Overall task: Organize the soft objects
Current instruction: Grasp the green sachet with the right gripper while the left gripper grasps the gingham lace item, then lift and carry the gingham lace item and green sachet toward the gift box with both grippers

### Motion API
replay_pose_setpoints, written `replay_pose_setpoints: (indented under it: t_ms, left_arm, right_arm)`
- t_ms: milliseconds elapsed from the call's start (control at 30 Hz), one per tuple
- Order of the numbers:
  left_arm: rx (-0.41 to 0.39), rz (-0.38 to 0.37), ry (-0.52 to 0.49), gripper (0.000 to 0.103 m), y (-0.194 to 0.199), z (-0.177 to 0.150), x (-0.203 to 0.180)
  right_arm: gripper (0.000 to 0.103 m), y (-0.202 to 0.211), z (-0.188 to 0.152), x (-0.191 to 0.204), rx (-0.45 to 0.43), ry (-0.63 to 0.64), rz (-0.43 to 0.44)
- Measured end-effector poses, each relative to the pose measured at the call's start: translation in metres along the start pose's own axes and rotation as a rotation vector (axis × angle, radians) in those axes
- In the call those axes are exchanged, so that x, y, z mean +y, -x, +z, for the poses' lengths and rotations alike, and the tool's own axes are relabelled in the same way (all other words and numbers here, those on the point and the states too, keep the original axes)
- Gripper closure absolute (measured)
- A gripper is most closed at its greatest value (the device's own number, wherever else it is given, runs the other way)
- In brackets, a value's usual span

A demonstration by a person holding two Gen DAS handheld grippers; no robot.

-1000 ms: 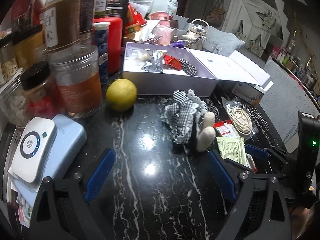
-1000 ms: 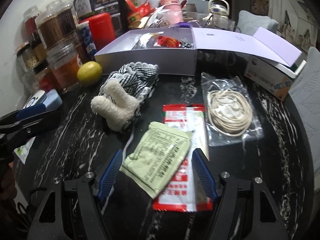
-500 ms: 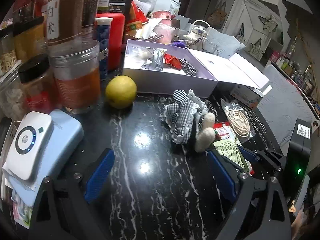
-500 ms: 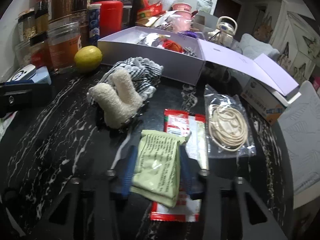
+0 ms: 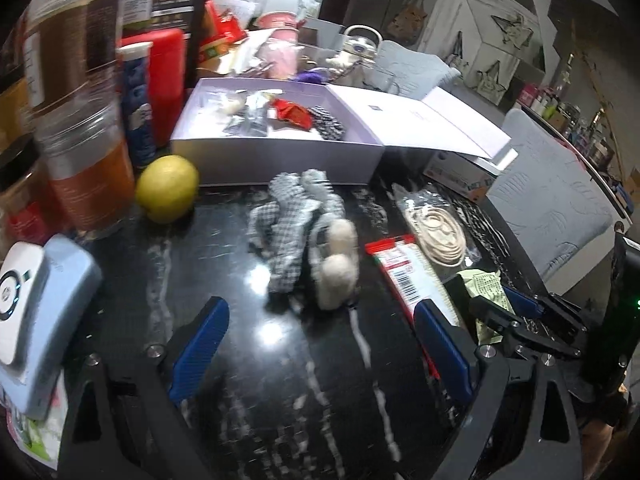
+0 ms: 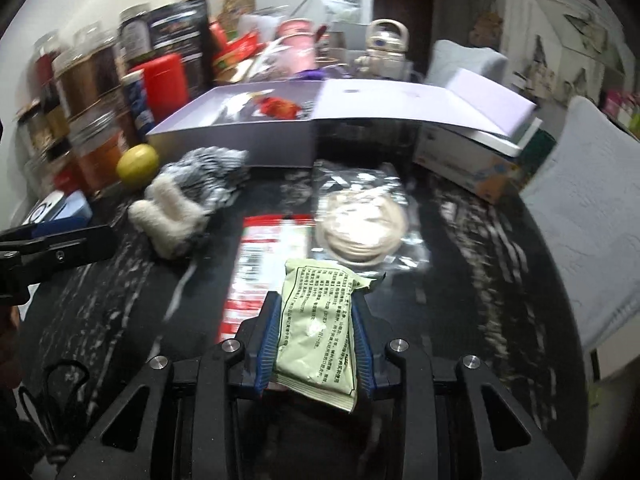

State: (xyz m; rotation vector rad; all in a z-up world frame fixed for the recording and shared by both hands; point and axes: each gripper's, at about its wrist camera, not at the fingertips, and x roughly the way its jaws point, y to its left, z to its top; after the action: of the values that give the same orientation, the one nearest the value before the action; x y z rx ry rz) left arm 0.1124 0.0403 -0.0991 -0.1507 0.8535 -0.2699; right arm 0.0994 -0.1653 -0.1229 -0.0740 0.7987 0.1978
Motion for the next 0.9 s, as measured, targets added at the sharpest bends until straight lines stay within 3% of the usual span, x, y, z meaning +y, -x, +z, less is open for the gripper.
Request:
replay_pose_setpoints:
  t_ms: [367, 600, 733, 800, 867, 900]
  left_arm:
    - [0.001, 0.096, -0.044, 0.008, -0.045, 0.033, -0.01]
    - [0.05, 0.118, -0.025, 0.008, -0.083, 0.049, 0.001]
    - [0.117, 0.107, -0.032, 0.009, -0.102, 0.049, 0.001]
    - [0.111, 0.096, -0.039, 0.014, -0.105, 0.048, 0.0]
    - [0.093, 0.11, -0.06, 0.041, -0.105, 0.048, -0.002]
    - [0.092, 0.104, -0.063, 0.047, -0.105, 0.048, -0.002]
  right_arm:
    - [0.069, -0.001, -0.007, -0.036, -0.013, -0.072, 0.031]
    - [0.069, -0.007, -0.002, -0.043, -0.022, -0.085, 0.057]
    - [0.069, -0.011, 0.001, -0.043, -0.021, -0.093, 0.077]
    - [0.069, -0.011, 0.001, -0.042, -0.021, -0.096, 0.081]
    - [0.069, -0.01, 0.001, -0.041, -0.022, -0.094, 0.08]
    - [0.069, -0.009, 0.001, -0.039, -0.023, -0.09, 0.079]
